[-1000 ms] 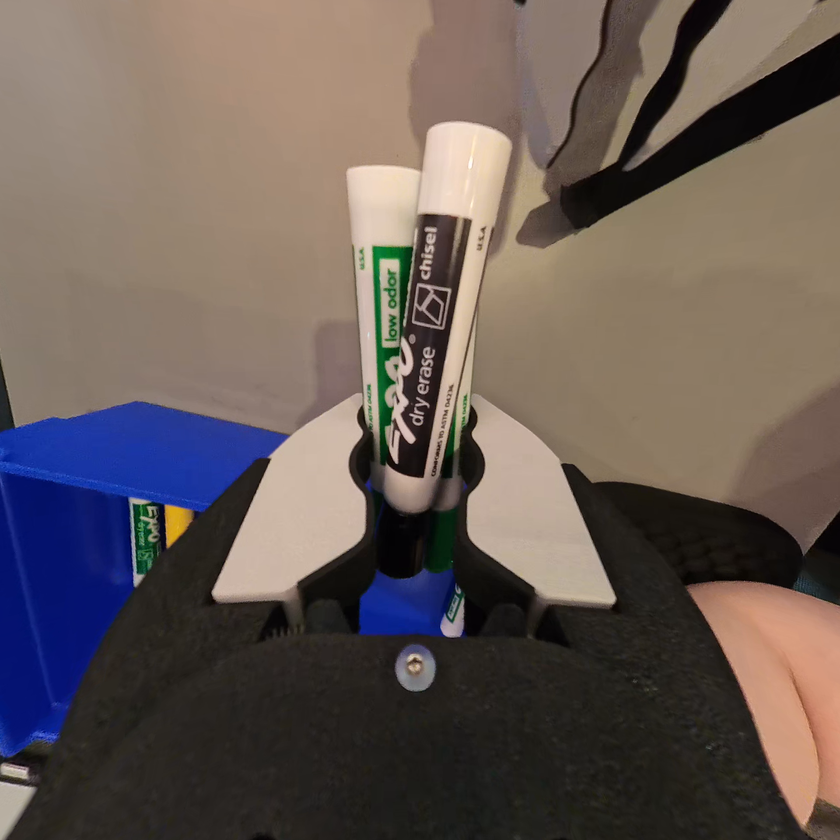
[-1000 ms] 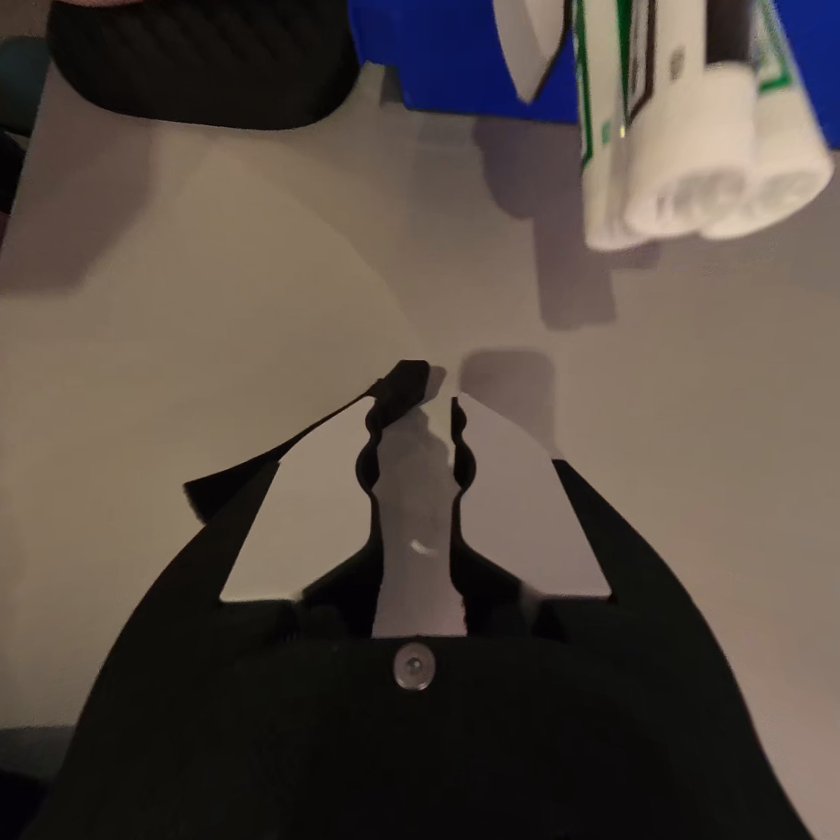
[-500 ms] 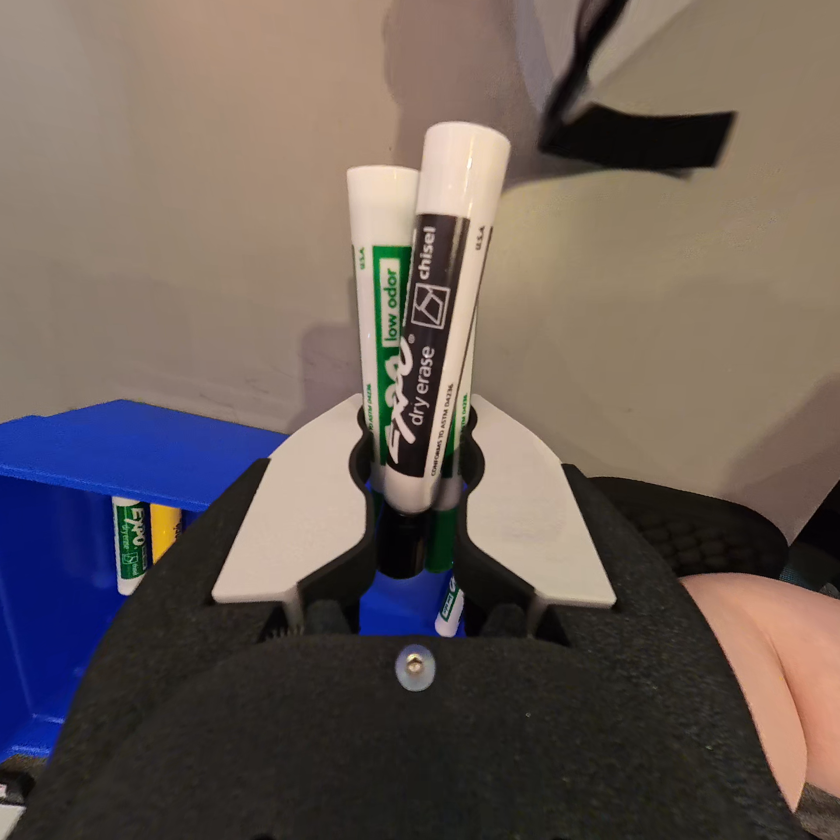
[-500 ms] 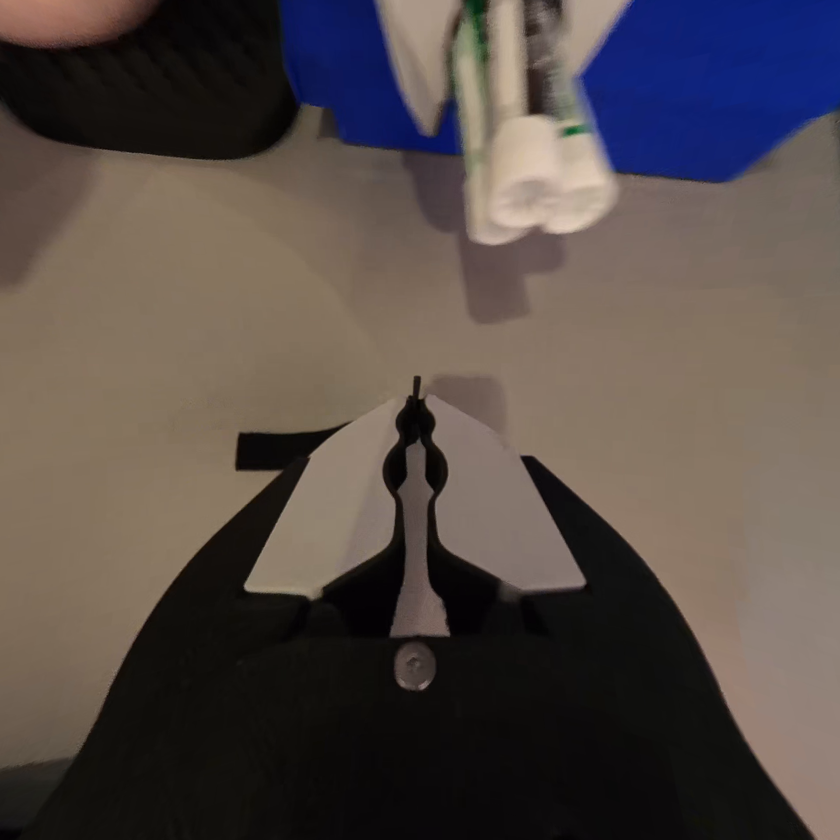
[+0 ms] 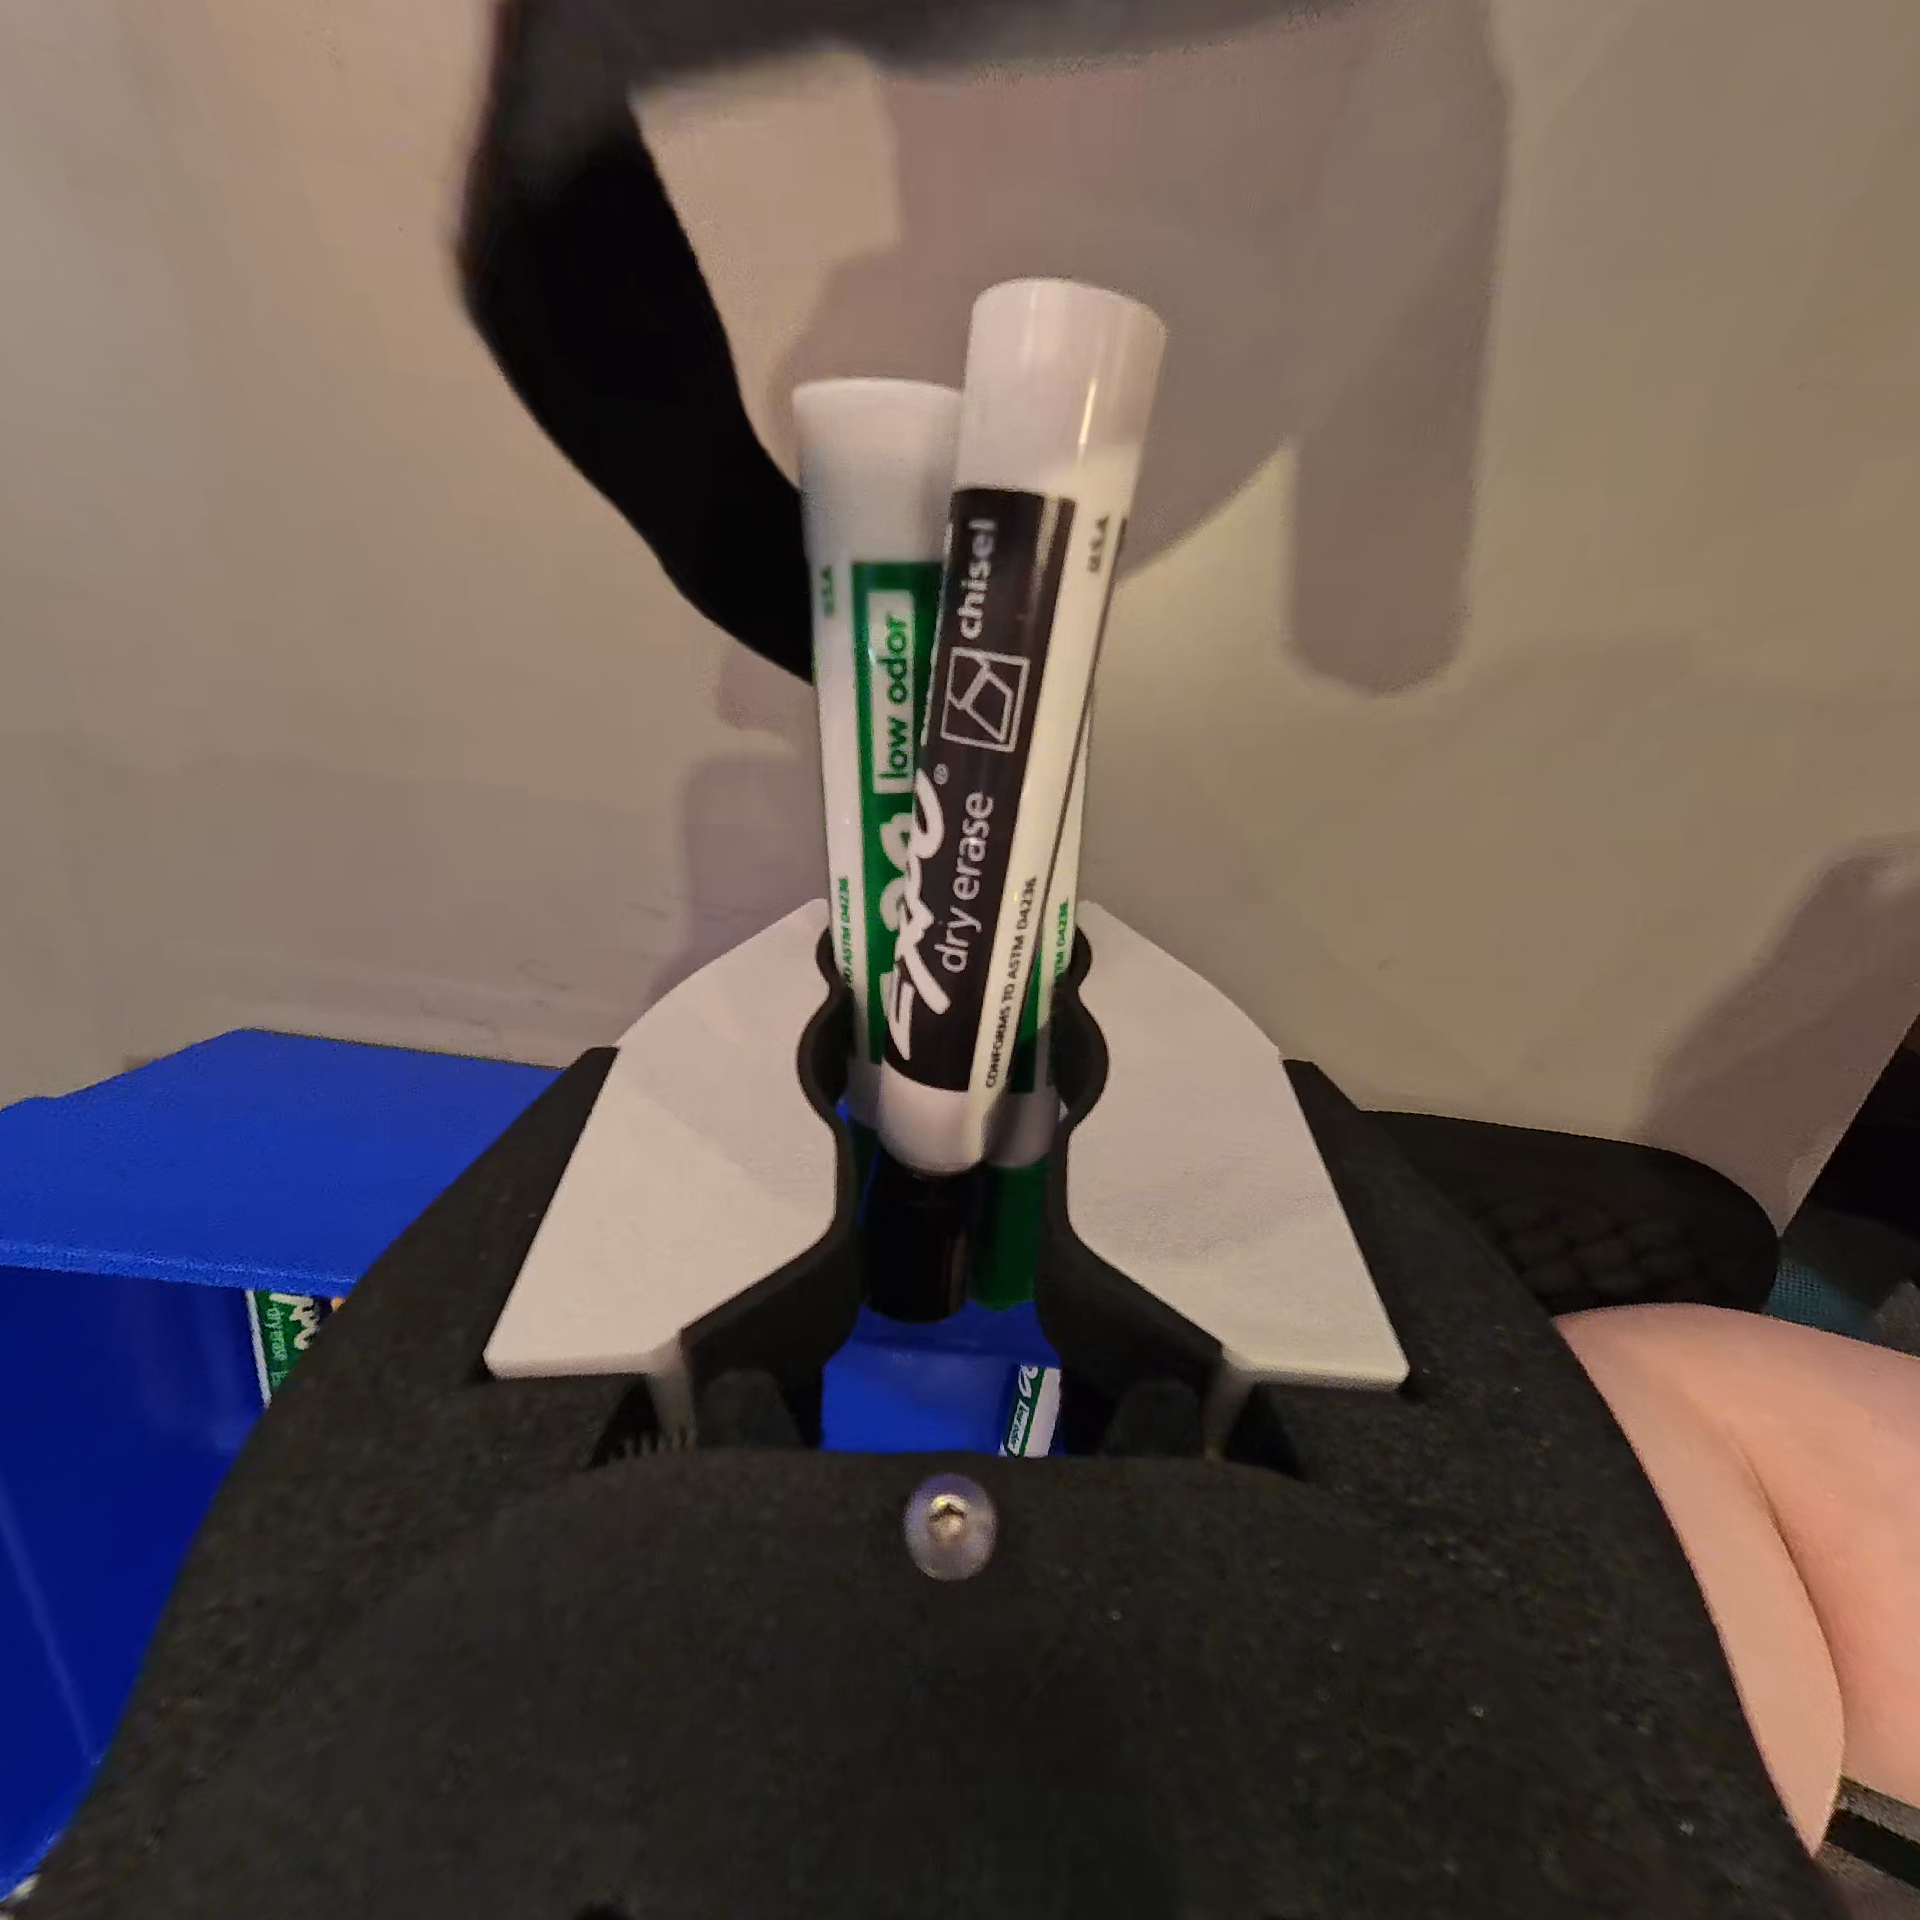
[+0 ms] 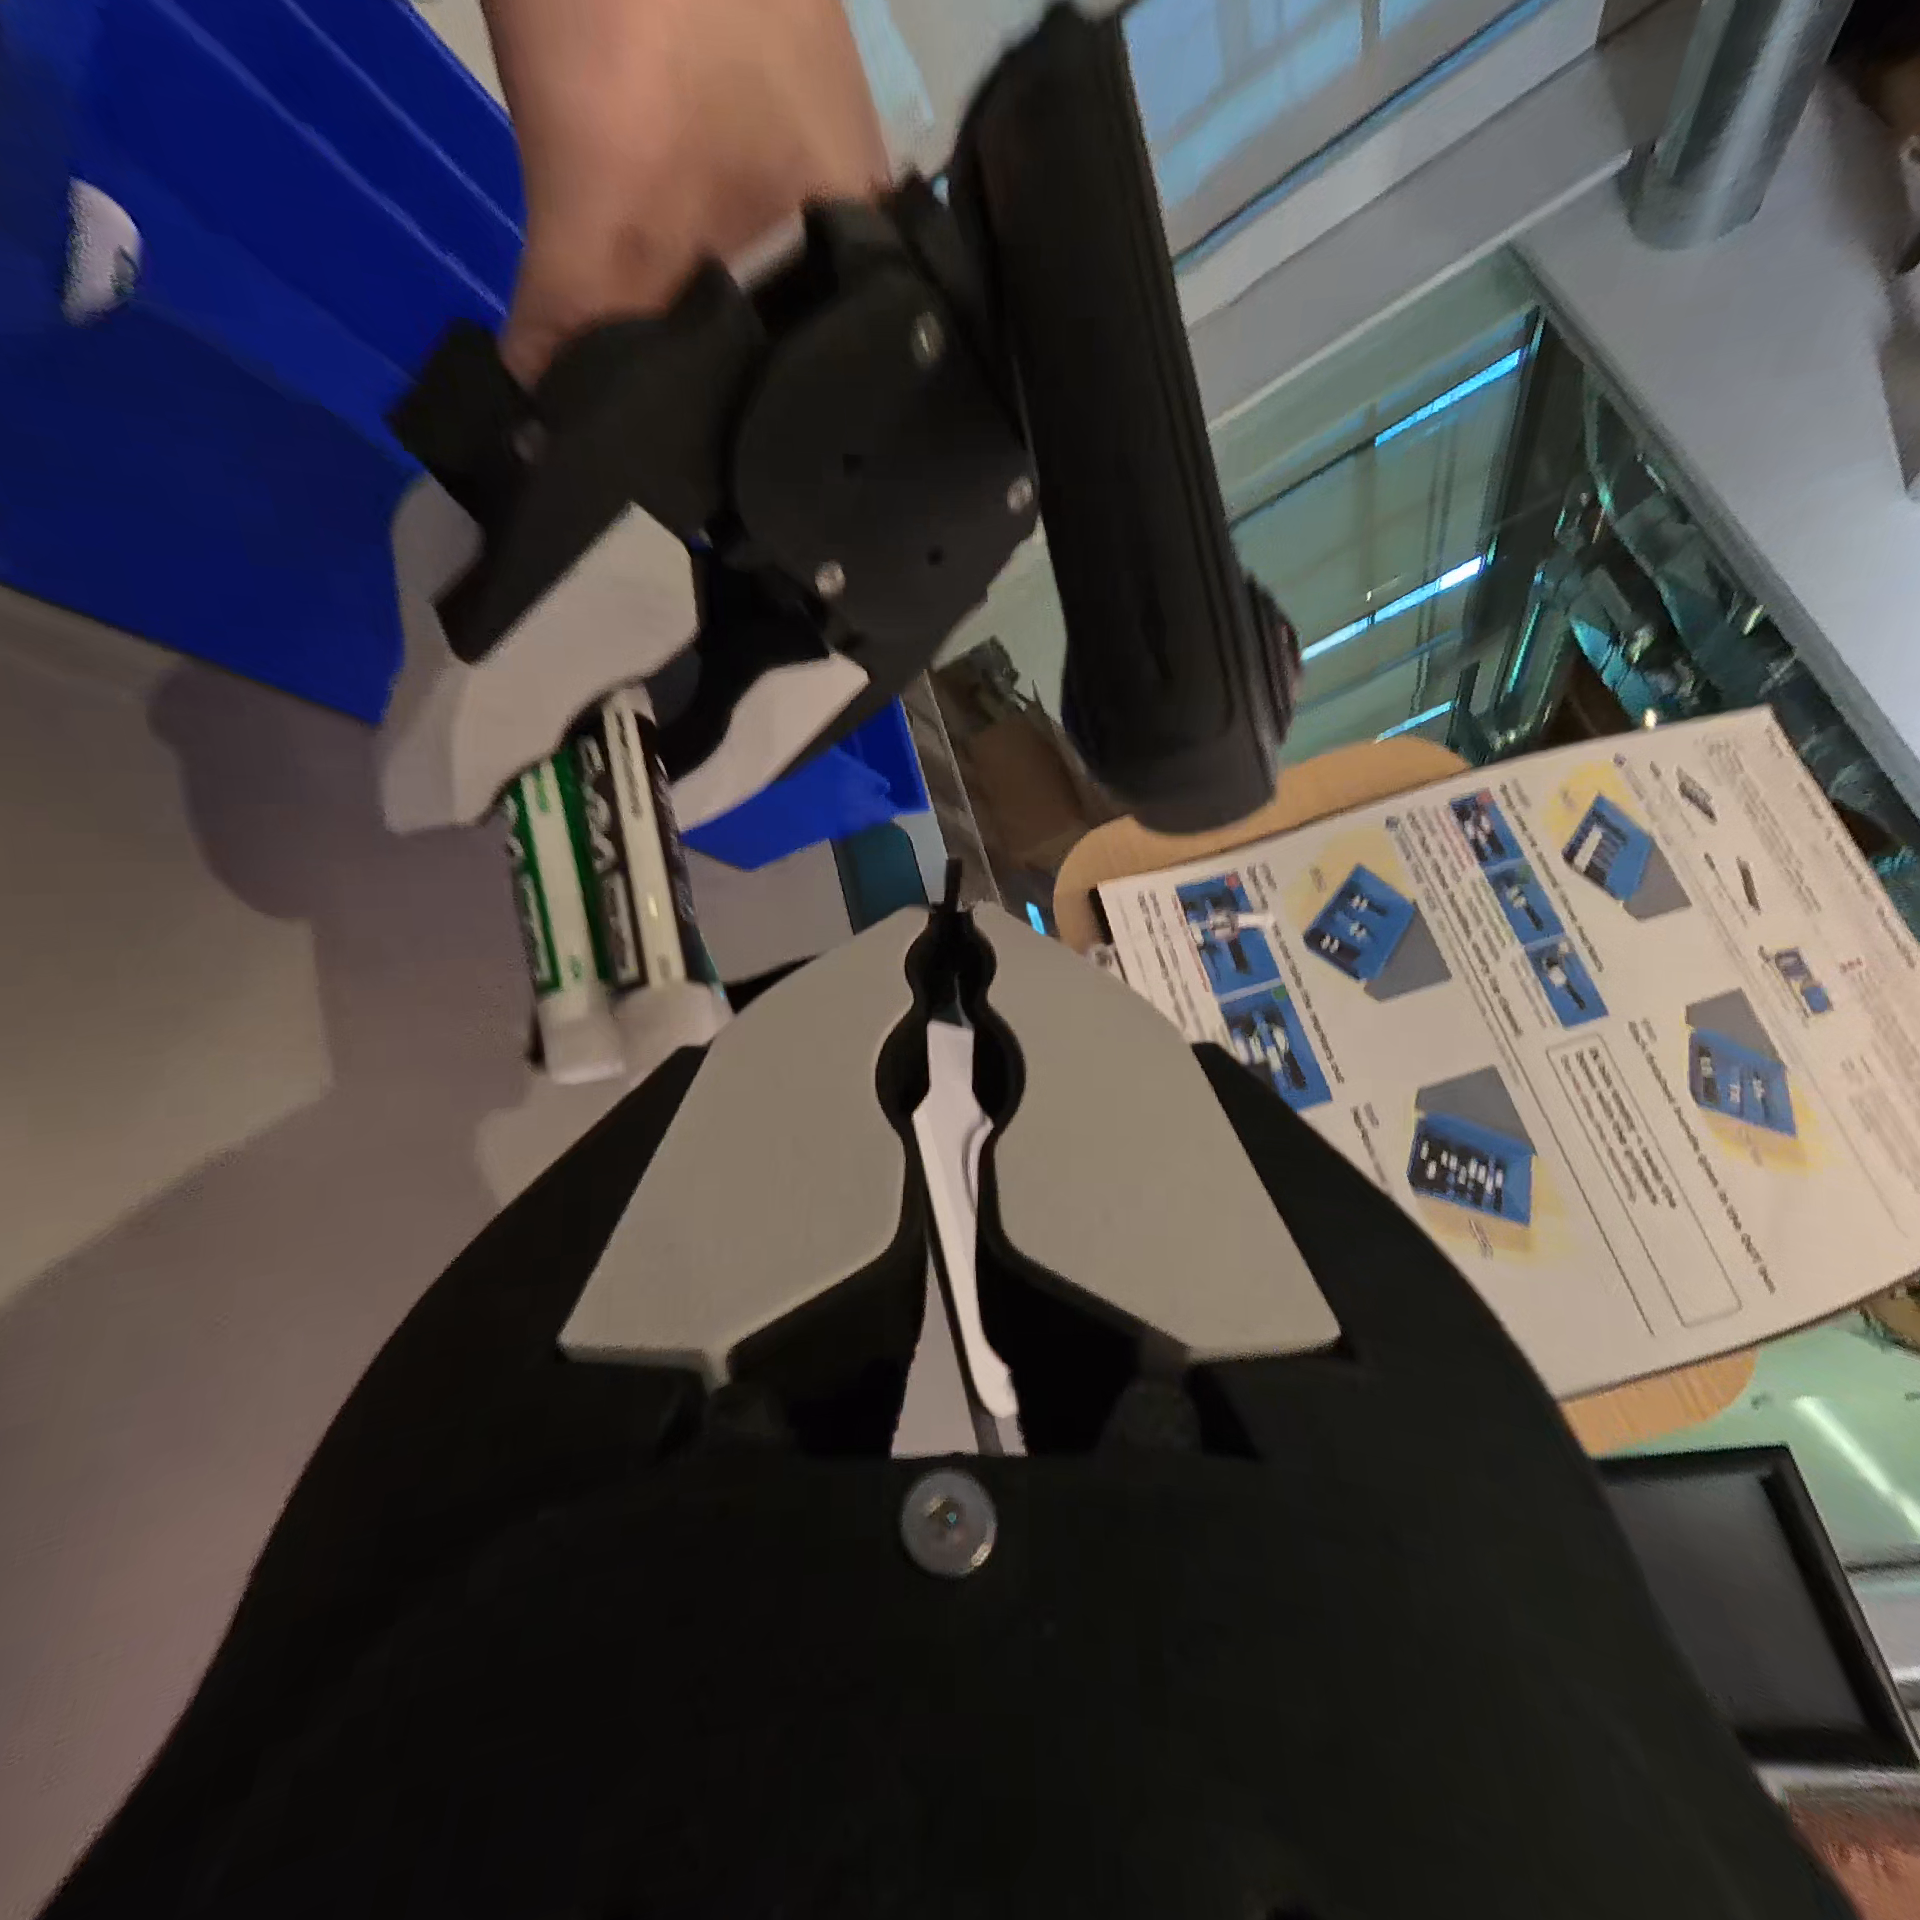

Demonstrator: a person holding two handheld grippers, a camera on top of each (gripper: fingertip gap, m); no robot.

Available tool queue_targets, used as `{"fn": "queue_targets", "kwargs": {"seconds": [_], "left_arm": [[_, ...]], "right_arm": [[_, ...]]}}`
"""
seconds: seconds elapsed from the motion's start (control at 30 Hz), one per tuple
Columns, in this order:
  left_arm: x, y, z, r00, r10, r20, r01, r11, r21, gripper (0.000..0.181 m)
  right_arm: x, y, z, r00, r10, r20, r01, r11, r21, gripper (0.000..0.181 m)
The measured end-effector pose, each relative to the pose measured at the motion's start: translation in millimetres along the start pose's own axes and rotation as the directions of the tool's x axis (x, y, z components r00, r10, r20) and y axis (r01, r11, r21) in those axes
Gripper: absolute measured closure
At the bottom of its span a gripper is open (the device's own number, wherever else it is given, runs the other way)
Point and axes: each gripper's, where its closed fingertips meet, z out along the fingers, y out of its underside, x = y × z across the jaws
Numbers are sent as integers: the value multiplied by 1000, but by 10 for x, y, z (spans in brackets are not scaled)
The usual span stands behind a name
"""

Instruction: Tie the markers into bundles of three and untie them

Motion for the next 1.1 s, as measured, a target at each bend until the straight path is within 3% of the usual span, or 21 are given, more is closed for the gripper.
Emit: {"fn": "queue_targets", "kwargs": {"seconds": [0.4,0.67,1.1], "left_arm": [[71,-50,-12,1000,26,-11,-26,1000,7,144],[84,-53,-40,1000,23,-15,-23,1000,20,144],[90,-39,-54,1000,23,-20,-23,999,23,144]], "right_arm": [[-499,-477,-30,976,-213,38,203,961,191,178],[-731,-482,-45,950,-294,107,267,940,213,178],[-877,-469,-47,939,-287,191,240,942,236,172]]}}
